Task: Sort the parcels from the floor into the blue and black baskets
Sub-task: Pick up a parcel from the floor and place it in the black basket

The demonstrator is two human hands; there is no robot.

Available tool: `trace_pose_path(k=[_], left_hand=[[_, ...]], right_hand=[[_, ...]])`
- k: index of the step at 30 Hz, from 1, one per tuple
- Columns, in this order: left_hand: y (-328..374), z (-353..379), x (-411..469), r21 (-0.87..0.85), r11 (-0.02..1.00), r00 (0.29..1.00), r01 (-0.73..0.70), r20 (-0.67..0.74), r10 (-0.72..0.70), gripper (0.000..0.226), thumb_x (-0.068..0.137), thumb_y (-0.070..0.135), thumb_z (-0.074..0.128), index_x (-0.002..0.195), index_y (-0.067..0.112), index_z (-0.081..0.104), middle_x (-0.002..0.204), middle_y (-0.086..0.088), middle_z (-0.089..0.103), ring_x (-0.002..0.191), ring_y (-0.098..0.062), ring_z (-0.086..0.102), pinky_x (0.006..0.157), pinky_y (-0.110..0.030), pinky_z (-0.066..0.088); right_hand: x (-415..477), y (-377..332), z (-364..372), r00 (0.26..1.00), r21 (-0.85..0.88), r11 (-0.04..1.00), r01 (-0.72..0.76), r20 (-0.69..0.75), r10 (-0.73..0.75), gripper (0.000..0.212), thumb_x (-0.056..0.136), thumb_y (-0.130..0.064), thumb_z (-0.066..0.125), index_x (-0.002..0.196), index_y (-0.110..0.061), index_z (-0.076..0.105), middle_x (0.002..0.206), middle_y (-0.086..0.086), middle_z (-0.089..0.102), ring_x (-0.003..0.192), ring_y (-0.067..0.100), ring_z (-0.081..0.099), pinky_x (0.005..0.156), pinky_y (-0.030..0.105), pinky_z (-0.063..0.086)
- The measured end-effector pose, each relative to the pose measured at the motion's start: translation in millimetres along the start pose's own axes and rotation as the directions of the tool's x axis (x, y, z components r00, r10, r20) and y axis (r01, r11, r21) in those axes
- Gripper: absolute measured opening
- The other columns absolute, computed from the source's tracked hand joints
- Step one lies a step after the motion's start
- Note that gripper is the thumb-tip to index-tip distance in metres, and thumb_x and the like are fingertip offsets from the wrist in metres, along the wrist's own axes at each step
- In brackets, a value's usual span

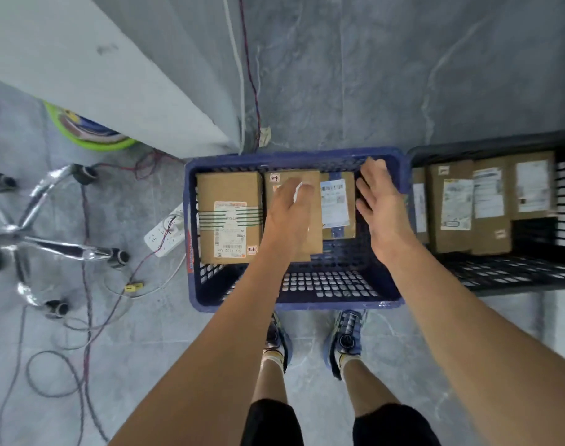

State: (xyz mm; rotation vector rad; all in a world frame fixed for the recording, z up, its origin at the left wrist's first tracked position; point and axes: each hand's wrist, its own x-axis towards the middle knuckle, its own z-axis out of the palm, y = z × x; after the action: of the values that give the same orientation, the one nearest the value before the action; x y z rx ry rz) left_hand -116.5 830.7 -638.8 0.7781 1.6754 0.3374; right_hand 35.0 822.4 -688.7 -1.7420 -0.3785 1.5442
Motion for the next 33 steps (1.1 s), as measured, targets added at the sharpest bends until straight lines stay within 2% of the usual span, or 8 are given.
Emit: trace_pose_path(k=[5,9,16,19,23,27,30,33], left_hand=[[115,1,-85,-0.049,0.99,0.991,-0.131,0.017,0.132,0.058,0.105,0.056,0.044,0.158,0.03,0.04,0.166,0.009,0.034,0.152,-0.014,0.031,0.127,-0.036,0.019],[198,10,-158,-0.102,0.967,0.966,-0.234,0.083,0.243,0.065,0.099,0.067,0.046,0.157,0.036,0.039,0.164,0.014,0.033,0.15,-0.013,0.035,0.127,-0.044,0.024],[302,27,-286,-0.143,0.888,0.851,-0.436,0.256,0.459,0.052,0.104,0.058,0.045,0.153,0.039,0.044,0.16,0.017,0.039,0.148,-0.01,0.037,0.127,-0.042,0.026],[330,37,-343,-0.164,0.848,0.765,-0.503,0.372,0.526,0.043,0.105,0.053,0.046,0.147,0.042,0.047,0.158,0.012,0.044,0.146,-0.009,0.04,0.125,-0.042,0.03],[354,48,-421,-0.182,0.806,0.641,-0.564,0.519,0.566,0.047,0.106,0.049,0.048,0.15,0.03,0.051,0.157,0.007,0.047,0.144,-0.011,0.044,0.122,-0.04,0.034],[355,66,-498,-0.202,0.717,0.427,-0.667,0.686,0.59,0.051,0.107,0.048,0.045,0.153,0.028,0.048,0.157,0.015,0.045,0.141,-0.003,0.045,0.12,-0.043,0.038],[340,84,-556,-0.222,0.659,0.255,-0.718,0.798,0.546,0.038,0.109,0.048,0.041,0.141,0.035,0.057,0.138,0.027,0.06,0.122,0.009,0.054,0.109,-0.036,0.047],[310,107,-608,-0.223,0.618,0.138,-0.754,0.866,0.481,0.051,0.107,0.055,0.042,0.152,0.032,0.049,0.152,0.017,0.049,0.136,-0.003,0.048,0.116,-0.043,0.042]], right_hand=[[-68,-112,-35,0.988,0.086,0.984,0.155,-0.02,-0.154,0.064,0.108,-0.06,0.035,0.163,-0.027,0.034,0.166,-0.008,0.039,0.15,0.007,0.038,0.127,0.035,0.026],[-131,-197,-70,0.956,0.159,0.944,0.287,-0.1,-0.274,0.062,0.107,-0.062,0.038,0.16,-0.032,0.039,0.161,-0.011,0.045,0.143,0.005,0.044,0.121,0.031,0.031],[-269,-301,-126,0.842,0.175,0.838,0.517,-0.28,-0.46,0.064,0.104,-0.064,0.033,0.16,-0.034,0.038,0.16,-0.015,0.044,0.146,0.004,0.043,0.122,0.034,0.033],[-341,-328,-143,0.777,0.154,0.788,0.596,-0.36,-0.517,0.08,0.092,-0.075,0.035,0.162,-0.035,0.034,0.166,-0.015,0.036,0.145,0.001,0.041,0.122,0.032,0.031],[-432,-343,-164,0.669,0.146,0.713,0.686,-0.513,-0.539,0.079,0.094,-0.073,0.036,0.163,-0.034,0.033,0.164,-0.016,0.039,0.147,0.003,0.04,0.124,0.033,0.03],[-523,-337,-184,0.526,0.075,0.653,0.753,-0.665,-0.53,0.053,0.105,-0.063,0.031,0.151,-0.042,0.045,0.149,-0.026,0.053,0.139,-0.003,0.049,0.121,0.032,0.036],[-586,-313,-199,0.401,0.023,0.623,0.782,-0.784,-0.474,0.069,0.099,-0.068,0.034,0.16,-0.035,0.039,0.163,-0.014,0.043,0.146,0.004,0.044,0.126,0.043,0.032],[-645,-276,-212,0.287,-0.008,0.59,0.808,-0.868,-0.405,0.074,0.096,-0.07,0.036,0.161,-0.034,0.038,0.165,-0.011,0.04,0.147,0.004,0.043,0.126,0.043,0.033]])
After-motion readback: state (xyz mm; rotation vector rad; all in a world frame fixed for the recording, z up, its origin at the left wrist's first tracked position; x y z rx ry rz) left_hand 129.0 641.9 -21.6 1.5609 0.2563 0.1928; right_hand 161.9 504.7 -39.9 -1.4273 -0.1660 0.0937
